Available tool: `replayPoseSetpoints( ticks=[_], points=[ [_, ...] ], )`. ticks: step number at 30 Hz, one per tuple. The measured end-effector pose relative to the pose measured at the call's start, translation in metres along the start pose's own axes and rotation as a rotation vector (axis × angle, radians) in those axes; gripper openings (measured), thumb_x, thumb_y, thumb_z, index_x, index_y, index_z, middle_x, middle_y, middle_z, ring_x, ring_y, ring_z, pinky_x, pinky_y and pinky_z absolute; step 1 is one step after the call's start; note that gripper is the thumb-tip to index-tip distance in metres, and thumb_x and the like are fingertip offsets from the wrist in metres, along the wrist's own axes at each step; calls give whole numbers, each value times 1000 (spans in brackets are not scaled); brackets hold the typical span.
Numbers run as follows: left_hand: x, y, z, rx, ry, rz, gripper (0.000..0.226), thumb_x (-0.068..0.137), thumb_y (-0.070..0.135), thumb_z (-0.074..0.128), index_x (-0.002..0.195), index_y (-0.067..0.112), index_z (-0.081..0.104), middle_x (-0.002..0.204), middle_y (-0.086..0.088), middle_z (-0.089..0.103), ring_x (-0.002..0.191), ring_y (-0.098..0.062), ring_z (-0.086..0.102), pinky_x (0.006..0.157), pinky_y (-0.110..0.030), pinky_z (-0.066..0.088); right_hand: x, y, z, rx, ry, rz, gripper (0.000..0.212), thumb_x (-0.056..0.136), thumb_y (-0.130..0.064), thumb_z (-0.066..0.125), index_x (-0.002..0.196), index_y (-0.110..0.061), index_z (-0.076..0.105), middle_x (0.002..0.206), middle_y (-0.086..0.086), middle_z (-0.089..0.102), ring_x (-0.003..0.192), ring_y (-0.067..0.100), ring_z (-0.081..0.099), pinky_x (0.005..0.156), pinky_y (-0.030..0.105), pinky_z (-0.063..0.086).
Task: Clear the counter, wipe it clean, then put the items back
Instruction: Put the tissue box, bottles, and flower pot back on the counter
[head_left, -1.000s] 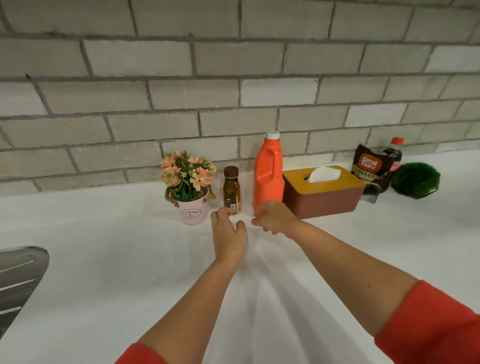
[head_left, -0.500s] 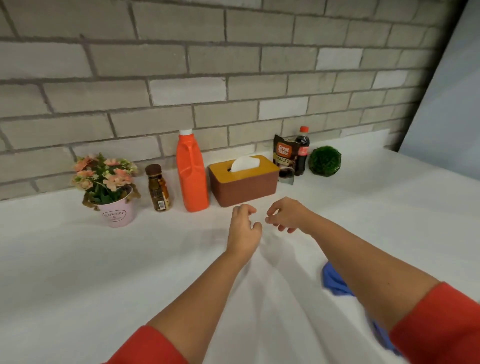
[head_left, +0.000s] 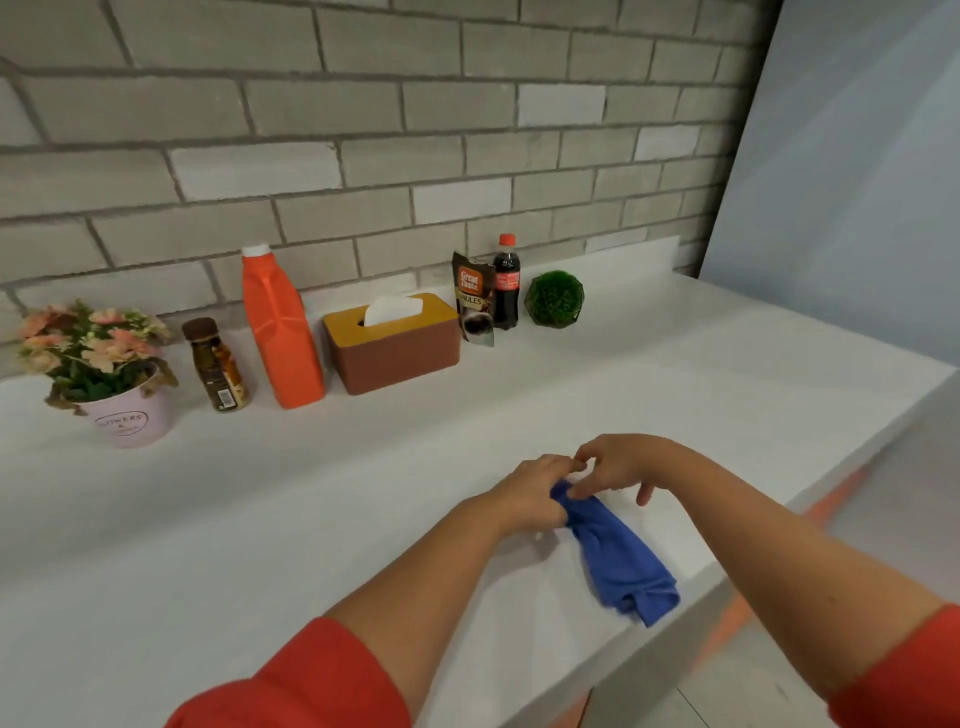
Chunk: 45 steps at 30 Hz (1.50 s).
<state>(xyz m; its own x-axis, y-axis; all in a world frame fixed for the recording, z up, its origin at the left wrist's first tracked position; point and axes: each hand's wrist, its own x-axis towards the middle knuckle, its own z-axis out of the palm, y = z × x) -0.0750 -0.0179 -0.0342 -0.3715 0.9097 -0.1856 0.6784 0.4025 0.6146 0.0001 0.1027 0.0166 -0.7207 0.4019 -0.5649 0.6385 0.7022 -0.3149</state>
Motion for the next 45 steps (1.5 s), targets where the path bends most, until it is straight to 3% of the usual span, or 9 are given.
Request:
replayPoseSetpoints(
  ticks=[3, 6, 9, 17, 22, 26, 32, 41, 45],
  points=[
    [1, 5, 13, 247, -40, 26, 61, 86, 11, 53, 142, 25, 34, 144, -1, 37, 133, -25, 27, 110, -31, 26, -13, 13, 10, -31, -131, 40, 73, 78, -43, 72, 137, -17, 37, 120, 5, 52, 103, 21, 57, 84, 37, 54],
    [-1, 7, 20, 381, 19, 10, 51, 88, 15, 51, 135, 31, 42, 131, 1, 43, 120, -27, 34, 97, -35, 36, -18, 18, 25, -84, -126, 28, 68, 74, -44, 74, 127, -12, 45, 118, 7, 57, 102, 22, 58, 80, 34, 55],
    [-9, 10, 22, 502, 65, -16, 39, 92, 19, 47, 130, 29, 46, 121, -2, 46, 113, -27, 36, 83, -33, 30, -20, 15, 37, -94, -48, -21, 55, 75, -31, 75, 119, -8, 52, 112, 8, 59, 101, 25, 60, 78, 34, 56],
    [-72, -2, 18, 412, 174, -190, 23, 89, 20, 49, 111, 21, 57, 95, 1, 38, 107, -27, 38, 80, -32, 29, -39, -23, 58, -87, -53, -184, 36, 77, -9, 63, 112, -7, 59, 94, 7, 58, 84, 24, 56, 63, 26, 48],
    [-137, -22, 0, 369, 249, -326, 24, 89, 21, 50, 112, 21, 58, 99, -4, 44, 107, -27, 38, 83, -34, 31, -55, -77, 77, -96, -103, -321, 24, 77, -10, 62, 100, -12, 57, 91, 6, 58, 85, 23, 56, 65, 28, 49],
    [-196, -44, -12, 347, 294, -446, 26, 90, 22, 49, 114, 21, 57, 112, -8, 49, 109, -28, 38, 88, -36, 34, -72, -129, 105, -146, -132, -417, 35, 77, -10, 62, 112, -10, 59, 92, 7, 59, 85, 23, 56, 72, 31, 50],
    [-296, -81, -20, 317, 369, -571, 30, 89, 19, 47, 118, 22, 55, 113, -9, 49, 109, -29, 39, 88, -37, 36, -102, -204, 159, -183, -139, -546, 34, 75, -13, 63, 109, -11, 62, 91, 6, 61, 81, 22, 56, 65, 27, 45],
    [-468, -146, -26, 321, 442, -687, 38, 89, 14, 45, 125, 23, 52, 117, -8, 48, 108, -30, 39, 90, -40, 40, -168, -315, 272, -54, -186, -694, 39, 78, -15, 63, 116, -19, 54, 94, 6, 57, 83, 22, 55, 64, 26, 45],
    [-517, -170, -29, 358, 488, -703, 41, 87, 10, 47, 125, 23, 52, 119, -7, 47, 109, -29, 39, 82, -37, 37, -194, -350, 318, 33, -191, -753, 42, 81, -15, 63, 121, -18, 50, 96, 5, 54, 86, 21, 53, 70, 27, 44]
  ],
)
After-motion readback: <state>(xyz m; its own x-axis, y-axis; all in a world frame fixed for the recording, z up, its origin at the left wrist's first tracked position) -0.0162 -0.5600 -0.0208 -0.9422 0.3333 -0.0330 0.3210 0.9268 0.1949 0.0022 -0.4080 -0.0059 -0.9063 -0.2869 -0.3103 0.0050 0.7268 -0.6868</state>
